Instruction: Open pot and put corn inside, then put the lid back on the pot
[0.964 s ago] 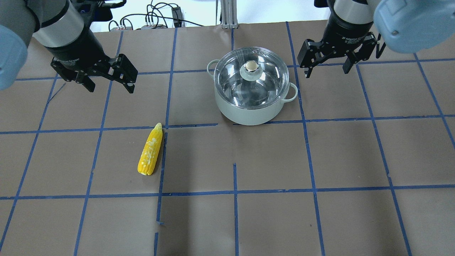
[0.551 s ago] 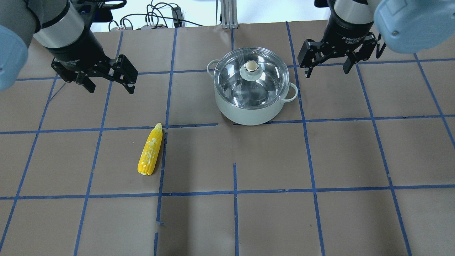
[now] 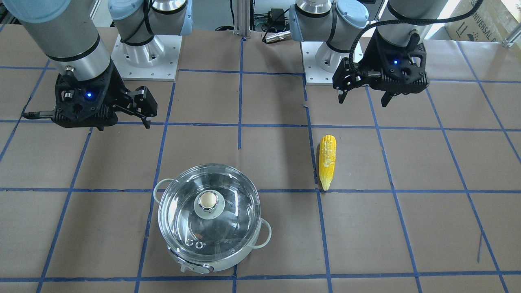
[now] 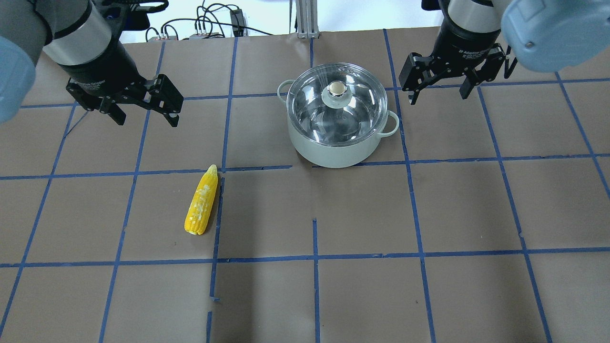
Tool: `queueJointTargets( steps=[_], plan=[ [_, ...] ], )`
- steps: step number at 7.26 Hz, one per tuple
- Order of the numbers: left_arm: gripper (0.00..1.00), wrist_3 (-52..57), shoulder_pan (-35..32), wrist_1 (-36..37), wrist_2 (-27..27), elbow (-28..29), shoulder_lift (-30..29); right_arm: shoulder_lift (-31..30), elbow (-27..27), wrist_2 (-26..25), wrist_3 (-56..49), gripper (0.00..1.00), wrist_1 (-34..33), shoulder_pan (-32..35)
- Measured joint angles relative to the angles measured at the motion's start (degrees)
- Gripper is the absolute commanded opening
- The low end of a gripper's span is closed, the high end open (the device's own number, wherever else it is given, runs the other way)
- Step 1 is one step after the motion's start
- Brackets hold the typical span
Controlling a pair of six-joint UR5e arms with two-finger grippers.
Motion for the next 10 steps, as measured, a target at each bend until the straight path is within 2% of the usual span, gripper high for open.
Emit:
queueJointTargets(
  steps=[6, 10],
  plan=[
    [1.00, -0.2, 0.0, 0.2, 0.1, 0.0, 0.1, 0.3, -1.4, 0.2, 2.5, 1.00, -0.5, 1.0],
    [1.00, -0.4, 0.0, 0.1, 0.1, 0.0, 0.2, 6.8, -7.0, 0.3, 10.1, 1.00, -2.2, 7.4]
  ],
)
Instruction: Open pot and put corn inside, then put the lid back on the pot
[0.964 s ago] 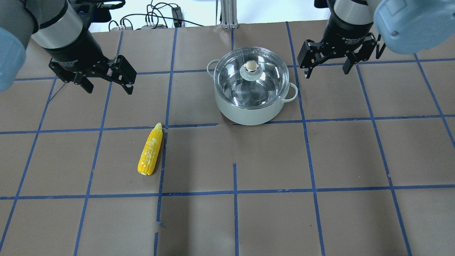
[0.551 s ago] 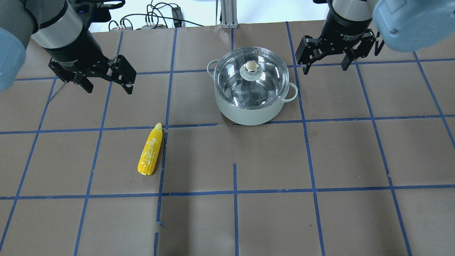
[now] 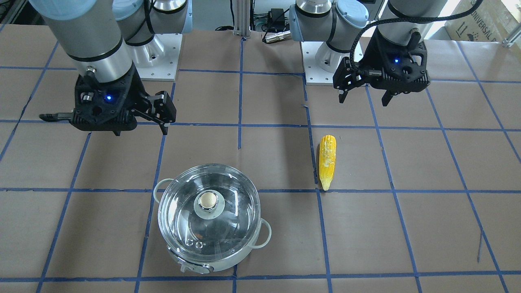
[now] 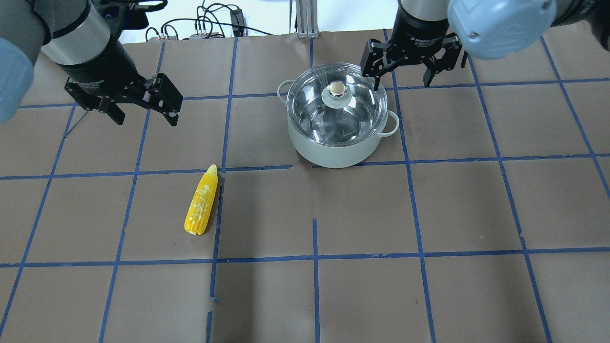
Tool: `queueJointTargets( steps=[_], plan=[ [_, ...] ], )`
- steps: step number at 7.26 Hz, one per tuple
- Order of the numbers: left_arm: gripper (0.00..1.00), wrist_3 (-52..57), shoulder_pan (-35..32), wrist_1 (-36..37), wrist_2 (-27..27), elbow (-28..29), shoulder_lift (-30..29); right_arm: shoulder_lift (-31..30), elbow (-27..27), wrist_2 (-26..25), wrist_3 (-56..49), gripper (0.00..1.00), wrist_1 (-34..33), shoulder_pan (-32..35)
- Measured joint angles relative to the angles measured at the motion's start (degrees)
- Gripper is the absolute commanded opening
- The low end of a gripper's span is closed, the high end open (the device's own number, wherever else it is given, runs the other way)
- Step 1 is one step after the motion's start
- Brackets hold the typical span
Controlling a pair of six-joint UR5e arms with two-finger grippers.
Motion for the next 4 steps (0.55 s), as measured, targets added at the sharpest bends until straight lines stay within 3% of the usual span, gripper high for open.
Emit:
queueJointTargets(
  steps=[4],
  plan=[
    [1.00, 0.0, 0.0, 0.0, 0.0, 0.0, 0.0, 12.9, -9.9, -0.2, 8.4, 1.00, -3.3, 5.8]
  ],
)
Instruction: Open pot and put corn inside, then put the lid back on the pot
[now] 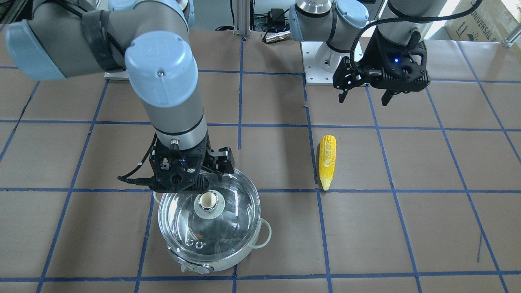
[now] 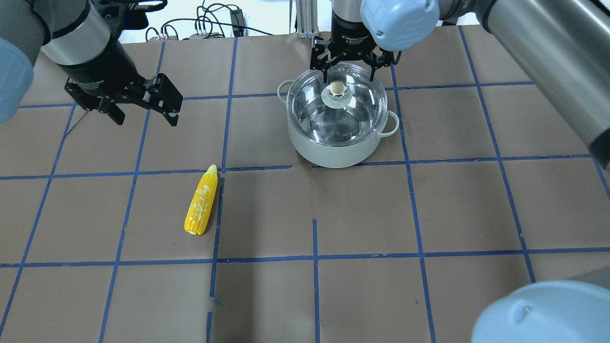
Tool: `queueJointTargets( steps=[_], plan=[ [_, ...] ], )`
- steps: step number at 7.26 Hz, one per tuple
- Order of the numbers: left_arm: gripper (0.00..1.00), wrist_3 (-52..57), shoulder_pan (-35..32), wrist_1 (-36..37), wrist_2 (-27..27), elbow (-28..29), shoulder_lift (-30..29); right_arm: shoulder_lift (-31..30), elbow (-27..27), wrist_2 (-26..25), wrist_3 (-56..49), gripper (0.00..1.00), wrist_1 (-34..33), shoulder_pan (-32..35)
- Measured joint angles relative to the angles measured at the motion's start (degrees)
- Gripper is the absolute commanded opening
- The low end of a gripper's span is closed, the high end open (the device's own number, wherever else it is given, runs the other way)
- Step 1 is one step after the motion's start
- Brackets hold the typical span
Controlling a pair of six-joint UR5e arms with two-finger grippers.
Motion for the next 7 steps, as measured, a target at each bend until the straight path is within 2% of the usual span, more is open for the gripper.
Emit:
queueJointTargets(
  steps=[4, 7],
  plan=[
    [1.00, 0.4, 0.0, -0.1, 0.1, 0.0, 0.0, 5.0, -1.0, 0.1, 0.8, 0.99, -5.6, 0.4],
    [1.00, 0.2, 0.0, -0.1, 0.2, -0.1, -0.1, 5.8, -0.8, -0.1, 0.7, 0.83, -6.3, 0.4]
  ],
)
